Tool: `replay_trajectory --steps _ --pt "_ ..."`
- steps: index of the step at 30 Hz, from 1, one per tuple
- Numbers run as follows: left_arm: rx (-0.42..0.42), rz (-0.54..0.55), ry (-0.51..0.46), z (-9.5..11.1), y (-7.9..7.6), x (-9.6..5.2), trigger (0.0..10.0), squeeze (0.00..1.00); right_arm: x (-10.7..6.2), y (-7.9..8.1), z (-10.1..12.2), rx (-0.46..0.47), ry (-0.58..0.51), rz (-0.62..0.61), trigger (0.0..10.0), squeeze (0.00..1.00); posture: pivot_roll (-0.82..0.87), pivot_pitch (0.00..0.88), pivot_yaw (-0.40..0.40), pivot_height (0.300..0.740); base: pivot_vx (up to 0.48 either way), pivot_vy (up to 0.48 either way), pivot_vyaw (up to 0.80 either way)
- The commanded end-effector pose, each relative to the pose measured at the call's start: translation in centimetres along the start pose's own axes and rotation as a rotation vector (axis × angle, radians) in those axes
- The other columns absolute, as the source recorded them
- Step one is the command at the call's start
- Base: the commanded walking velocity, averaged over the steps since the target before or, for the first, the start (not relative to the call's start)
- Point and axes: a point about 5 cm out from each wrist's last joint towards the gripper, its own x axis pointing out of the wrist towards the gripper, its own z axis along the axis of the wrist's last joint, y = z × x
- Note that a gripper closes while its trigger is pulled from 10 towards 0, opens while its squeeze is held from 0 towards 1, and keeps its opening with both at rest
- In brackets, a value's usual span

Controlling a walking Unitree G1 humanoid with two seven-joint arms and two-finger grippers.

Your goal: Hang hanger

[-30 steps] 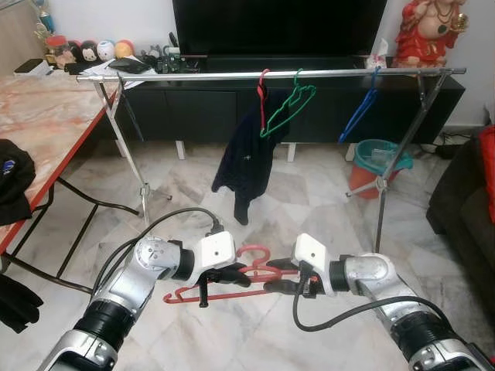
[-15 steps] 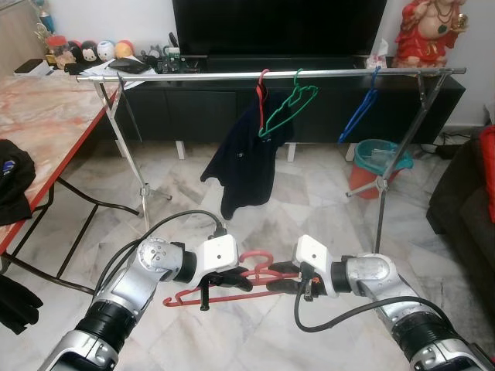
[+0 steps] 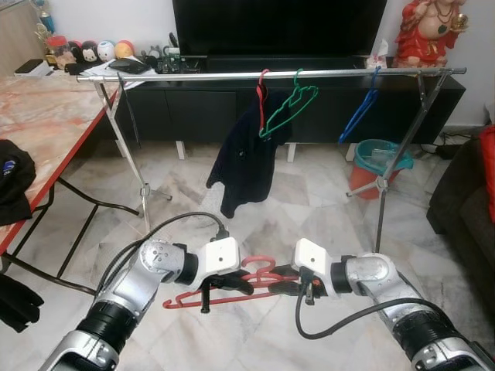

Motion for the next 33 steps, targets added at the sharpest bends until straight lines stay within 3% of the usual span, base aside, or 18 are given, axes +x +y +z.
replay_trajectory --steps 1,2,12,13,15,33 --pt "0.025 0.015 -0.008 0.7 0.4 -0.1 10.0 0.00 0.7 0.7 0.9 -0.064 -0.005 0.089 2.7 0.00 0.11 0.000 -0.008 0.740 0.000 0.000 0.00" --pt "0.024 0.015 -0.009 0.7 0.4 -0.1 10.0 0.00 0.6 0.7 0.8 -0.060 -0.006 0.093 0.0 0.00 0.11 0.000 -0.008 0.740 0.000 0.000 0.00" --pt "0.027 0.020 -0.010 0.5 0.4 -0.2 10.0 0.00 0.8 0.8 0.6 -0.049 -0.004 0.092 0.0 0.00 0.11 0.000 -0.007 0.740 0.000 0.000 0.00" --pt "0.016 0.019 -0.016 0.5 0.4 -0.2 10.0 0.96 0.8 0.8 0.5 -0.046 -0.005 0.091 0.0 0.00 0.11 0.000 -0.007 0.740 0.000 0.000 0.00" --pt "0.016 0.029 -0.022 0.5 0.5 -0.3 10.0 1.00 0.9 0.8 0.5 -0.044 -0.005 0.088 0.0 0.00 0.11 0.000 -0.007 0.740 0.000 0.000 0.00" --pt "0.015 0.052 -0.017 0.3 0.8 -0.6 10.0 1.00 1.4 1.3 -2.0 0.044 0.064 0.055 0.0 0.00 0.11 0.000 -0.006 0.740 0.000 0.000 0.00"
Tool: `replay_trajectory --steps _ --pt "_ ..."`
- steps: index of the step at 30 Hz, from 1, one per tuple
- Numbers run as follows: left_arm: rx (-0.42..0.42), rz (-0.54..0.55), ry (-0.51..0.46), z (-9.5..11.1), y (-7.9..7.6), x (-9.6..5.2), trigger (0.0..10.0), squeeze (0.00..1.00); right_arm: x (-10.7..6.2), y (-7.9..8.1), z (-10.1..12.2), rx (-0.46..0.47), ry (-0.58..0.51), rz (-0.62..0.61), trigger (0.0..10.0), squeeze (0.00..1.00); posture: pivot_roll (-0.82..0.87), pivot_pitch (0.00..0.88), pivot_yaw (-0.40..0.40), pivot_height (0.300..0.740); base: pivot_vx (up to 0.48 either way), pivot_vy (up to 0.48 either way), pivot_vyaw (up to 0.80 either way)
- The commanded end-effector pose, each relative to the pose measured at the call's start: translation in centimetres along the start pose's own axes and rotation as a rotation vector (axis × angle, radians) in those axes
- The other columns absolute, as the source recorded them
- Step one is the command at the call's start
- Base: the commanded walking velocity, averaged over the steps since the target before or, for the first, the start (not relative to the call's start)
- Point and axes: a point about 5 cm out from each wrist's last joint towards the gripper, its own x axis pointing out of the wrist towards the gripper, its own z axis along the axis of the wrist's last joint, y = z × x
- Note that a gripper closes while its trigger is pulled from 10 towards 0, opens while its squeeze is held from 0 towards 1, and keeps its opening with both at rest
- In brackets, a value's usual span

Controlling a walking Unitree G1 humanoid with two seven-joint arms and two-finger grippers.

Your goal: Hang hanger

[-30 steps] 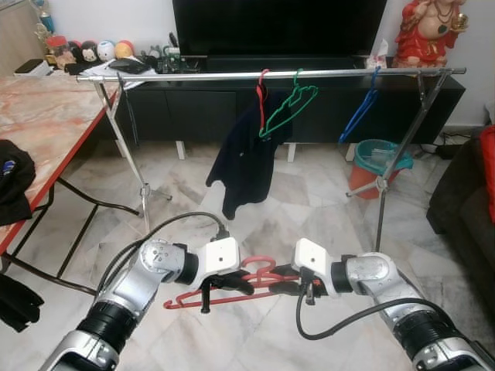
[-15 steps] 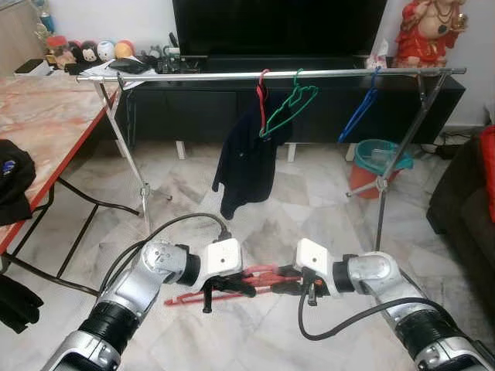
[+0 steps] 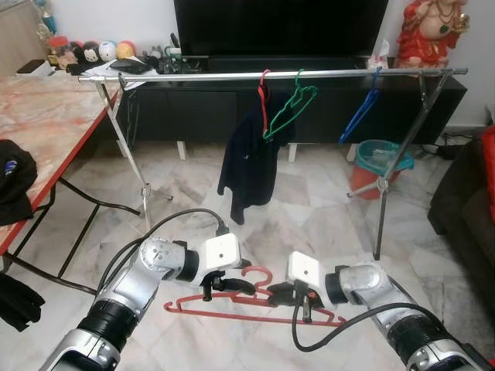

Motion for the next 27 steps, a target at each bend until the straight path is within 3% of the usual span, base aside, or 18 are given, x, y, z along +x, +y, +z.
replay_trajectory --steps 1,9,10,20,27 --pt "0.008 0.017 -0.001 0.1 0.4 -0.5 10.0 1.00 0.2 0.2 -0.1 -0.002 -0.002 0.003 0.0 0.00 0.11 0.000 -0.005 0.740 0.000 0.000 0.00" --pt "0.010 0.032 -0.008 0.2 0.5 -0.5 10.0 1.00 0.3 0.2 -0.4 0.013 -0.007 -0.006 0.0 0.00 0.11 0.000 -0.005 0.740 0.000 0.000 0.00" --pt "0.014 0.037 -0.004 0.1 0.5 -0.5 10.0 0.00 0.3 0.1 -0.4 0.013 -0.009 -0.010 0.0 0.00 0.11 0.000 -0.003 0.740 0.000 0.000 0.00" --pt "0.012 -0.018 0.148 -2.4 -0.5 -1.1 10.0 0.00 0.2 -0.4 -0.7 -0.006 0.024 -0.091 0.0 0.00 0.12 0.000 -0.003 0.740 0.000 0.000 0.00" --pt "-0.040 0.088 0.180 -3.9 0.0 -2.3 10.0 0.00 0.1 -1.1 -1.7 0.016 0.084 -0.223 0.0 0.00 0.12 0.000 -0.003 0.740 0.000 0.000 0.00"
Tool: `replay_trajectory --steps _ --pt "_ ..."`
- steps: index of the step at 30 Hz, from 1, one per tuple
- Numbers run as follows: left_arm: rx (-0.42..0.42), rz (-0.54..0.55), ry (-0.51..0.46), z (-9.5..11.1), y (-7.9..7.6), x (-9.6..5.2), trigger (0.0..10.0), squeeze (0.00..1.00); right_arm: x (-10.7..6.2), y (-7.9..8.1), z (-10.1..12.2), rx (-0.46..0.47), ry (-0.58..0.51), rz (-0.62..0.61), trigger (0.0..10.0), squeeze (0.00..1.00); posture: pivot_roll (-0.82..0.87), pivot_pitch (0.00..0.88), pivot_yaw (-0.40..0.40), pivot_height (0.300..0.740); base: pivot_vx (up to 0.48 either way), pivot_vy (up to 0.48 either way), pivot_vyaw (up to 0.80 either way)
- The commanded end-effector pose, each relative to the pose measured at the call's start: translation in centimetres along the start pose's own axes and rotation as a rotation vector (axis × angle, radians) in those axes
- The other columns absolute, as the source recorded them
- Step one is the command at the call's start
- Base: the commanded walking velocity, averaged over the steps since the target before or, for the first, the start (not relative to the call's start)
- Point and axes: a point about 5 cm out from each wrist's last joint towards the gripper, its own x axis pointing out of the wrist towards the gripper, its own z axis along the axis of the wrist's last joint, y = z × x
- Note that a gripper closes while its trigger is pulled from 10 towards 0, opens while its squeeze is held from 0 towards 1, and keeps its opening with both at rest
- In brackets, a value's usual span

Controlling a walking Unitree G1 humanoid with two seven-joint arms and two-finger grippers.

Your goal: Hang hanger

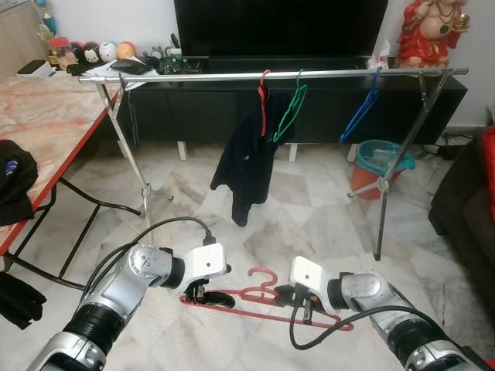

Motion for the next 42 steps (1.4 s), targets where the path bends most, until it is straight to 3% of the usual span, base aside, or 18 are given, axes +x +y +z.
replay_trajectory --steps 1,3,4,6,7,8,9,10,13,14,17,18,19,20,24,27,34,42 --pt "-0.021 0.111 0.034 -1.3 0.9 -1.1 10.0 0.00 -0.2 -0.8 -0.3 0.022 0.022 -0.110 0.0 0.00 0.12 0.000 -0.004 0.740 0.000 0.000 0.00" --pt "-0.054 0.225 0.043 -2.1 1.6 -1.6 10.0 0.00 -0.4 -1.6 -1.0 0.076 0.052 -0.244 0.0 0.00 0.12 0.000 -0.003 0.740 0.000 0.000 0.00" --pt "-0.084 0.337 0.057 -2.9 2.1 -1.8 10.0 0.00 -0.4 -1.8 -1.3 0.113 0.056 -0.314 0.0 0.00 0.12 0.000 -0.003 0.740 0.000 0.000 0.00" --pt "-0.111 0.386 0.067 -3.3 2.3 -2.0 10.0 0.00 -0.4 -2.0 -1.4 0.142 0.060 -0.365 0.0 0.00 0.12 0.000 -0.004 0.740 0.000 0.000 0.00" --pt "-0.175 0.465 0.061 -4.2 2.3 -2.1 10.0 0.00 -0.5 -2.4 -2.0 0.255 0.061 -0.477 0.0 0.00 0.12 0.000 -0.004 0.740 0.000 0.000 0.00" --pt "-0.191 0.483 0.059 -4.5 2.2 -2.2 10.0 0.00 -0.5 -2.4 -2.2 0.285 0.062 -0.503 0.0 0.00 0.12 0.000 -0.004 0.740 0.000 0.000 0.00" --pt "-0.257 0.546 0.068 -5.3 2.1 -2.2 10.0 0.00 -0.5 -2.5 -2.3 0.351 0.042 -0.556 9.0 0.00 0.12 0.000 -0.003 0.740 0.000 0.000 0.00" --pt "-0.305 0.608 0.081 -6.2 1.8 -2.3 10.0 0.00 -0.5 -2.4 -2.5 0.420 0.020 -0.600 10.0 0.00 0.12 0.000 -0.002 0.740 0.000 0.000 0.00" --pt "-0.468 0.775 0.179 -9.2 0.4 -2.5 10.0 0.00 -0.1 -2.1 -2.9 0.580 -0.036 -0.720 10.0 0.00 0.12 0.000 -0.002 0.740 0.000 0.000 0.00" --pt "-0.582 0.838 0.232 -11.0 -1.0 -2.5 10.0 0.00 0.0 -1.7 -3.5 0.657 -0.039 -0.803 10.0 0.00 0.12 0.000 -0.002 0.740 0.000 0.000 0.00" --pt "-0.698 0.866 0.259 -12.3 -2.7 -2.2 10.0 0.00 0.1 -1.2 -4.2 0.738 -0.039 -0.855 10.0 0.00 0.12 0.000 -0.002 0.740 0.000 0.000 0.00" --pt "-0.768 0.868 0.289 -13.2 -4.3 -1.7 10.0 0.00 0.1 -0.7 -4.9 0.825 -0.040 -0.908 10.0 0.00 0.12 0.000 -0.002 0.740 0.000 0.000 0.00" --pt "-0.783 0.866 0.298 -13.4 -4.8 -1.6 10.0 0.00 0.1 -0.5 -5.2 0.850 -0.041 -0.924 10.0 0.00 0.12 0.000 -0.002 0.740 0.000 0.000 0.00" --pt "-0.809 0.849 0.335 -14.1 -6.2 -1.2 10.0 0.00 0.2 0.0 -5.6 0.897 -0.043 -0.936 10.0 0.00 0.12 0.000 0.000 0.740 0.000 0.000 0.00" --pt "-0.857 0.846 0.373 -14.7 -7.8 -0.8 10.0 0.00 0.5 0.4 -5.8 0.895 -0.033 -0.943 10.0 0.00 0.11 0.000 0.001 0.740 0.000 0.000 0.00" --pt "-0.938 0.839 0.410 -15.4 -10.1 -0.1 10.0 0.00 0.6 0.6 -5.7 0.880 -0.036 -0.969 10.0 0.00 0.10 0.000 0.001 0.740 0.000 0.000 0.00" --pt "-1.004 0.803 0.435 -15.7 -12.4 0.9 10.0 0.00 0.2 -0.6 -4.3 0.850 -0.121 -1.027 10.0 0.00 0.10 0.000 -0.006 0.740 0.000 0.000 0.00" --pt "-1.035 0.772 0.471 -15.9 -14.2 1.5 10.0 0.00 0.7 -0.6 -3.4 0.791 -0.155 -1.007 10.0 0.00 0.09 0.000 -0.006 0.740 0.251 0.000 0.00"
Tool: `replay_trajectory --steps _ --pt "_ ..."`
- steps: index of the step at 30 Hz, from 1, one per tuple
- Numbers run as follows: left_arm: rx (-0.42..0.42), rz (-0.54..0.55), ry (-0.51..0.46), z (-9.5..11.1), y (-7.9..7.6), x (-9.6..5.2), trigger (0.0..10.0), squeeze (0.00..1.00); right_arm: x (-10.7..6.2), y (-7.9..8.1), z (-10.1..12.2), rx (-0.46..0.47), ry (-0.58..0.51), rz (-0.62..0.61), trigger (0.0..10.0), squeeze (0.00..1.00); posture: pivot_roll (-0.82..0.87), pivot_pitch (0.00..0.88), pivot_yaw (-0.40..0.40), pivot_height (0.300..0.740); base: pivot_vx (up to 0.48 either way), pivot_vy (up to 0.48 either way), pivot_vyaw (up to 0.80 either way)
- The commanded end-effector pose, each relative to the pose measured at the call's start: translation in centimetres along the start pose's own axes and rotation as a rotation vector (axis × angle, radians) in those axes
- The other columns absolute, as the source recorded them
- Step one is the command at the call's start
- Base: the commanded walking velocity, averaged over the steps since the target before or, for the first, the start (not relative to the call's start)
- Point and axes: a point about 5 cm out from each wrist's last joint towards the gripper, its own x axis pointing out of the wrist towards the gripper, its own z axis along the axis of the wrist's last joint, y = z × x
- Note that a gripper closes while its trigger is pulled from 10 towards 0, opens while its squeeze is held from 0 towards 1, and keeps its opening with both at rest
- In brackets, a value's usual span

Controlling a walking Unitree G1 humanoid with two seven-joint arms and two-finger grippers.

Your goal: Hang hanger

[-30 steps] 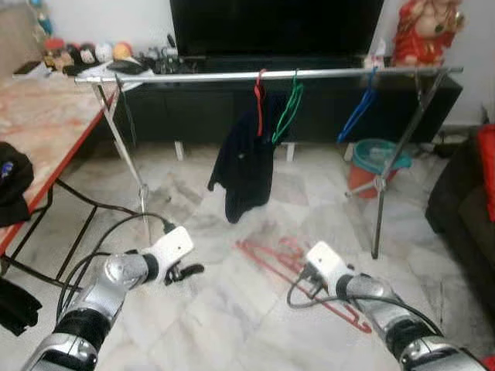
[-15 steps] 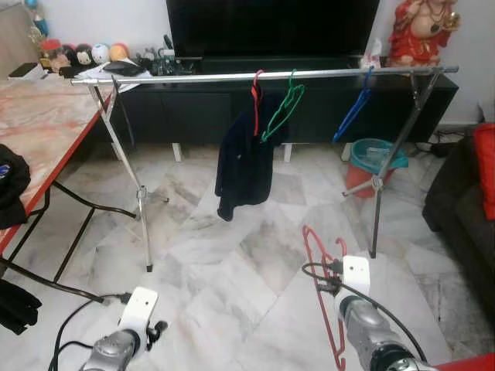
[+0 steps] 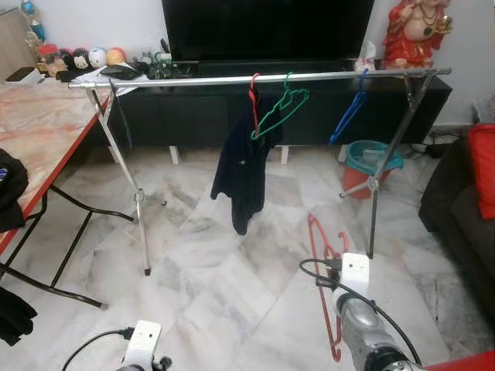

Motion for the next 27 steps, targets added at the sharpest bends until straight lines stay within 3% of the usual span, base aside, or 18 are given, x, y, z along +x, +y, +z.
replay_trajectory --steps 1,13,27 --pt "-0.014 0.007 0.022 -0.5 0.1 -0.1 10.0 0.00 0.2 0.6 1.1 -0.004 -0.046 0.014 10.0 0.00 0.09 0.000 -0.006 0.740 0.296 0.000 0.00" --pt "-0.012 -0.003 0.031 -0.6 0.0 -0.1 10.0 0.00 0.4 0.9 1.8 -0.001 -0.069 0.017 10.0 0.00 0.09 0.000 -0.006 0.740 0.350 0.000 0.00" --pt "-0.009 -0.016 0.035 -0.7 -0.4 0.0 10.0 0.00 0.5 0.7 2.3 -0.006 -0.083 0.005 10.0 0.00 0.09 0.000 -0.005 0.740 0.480 0.000 0.00"
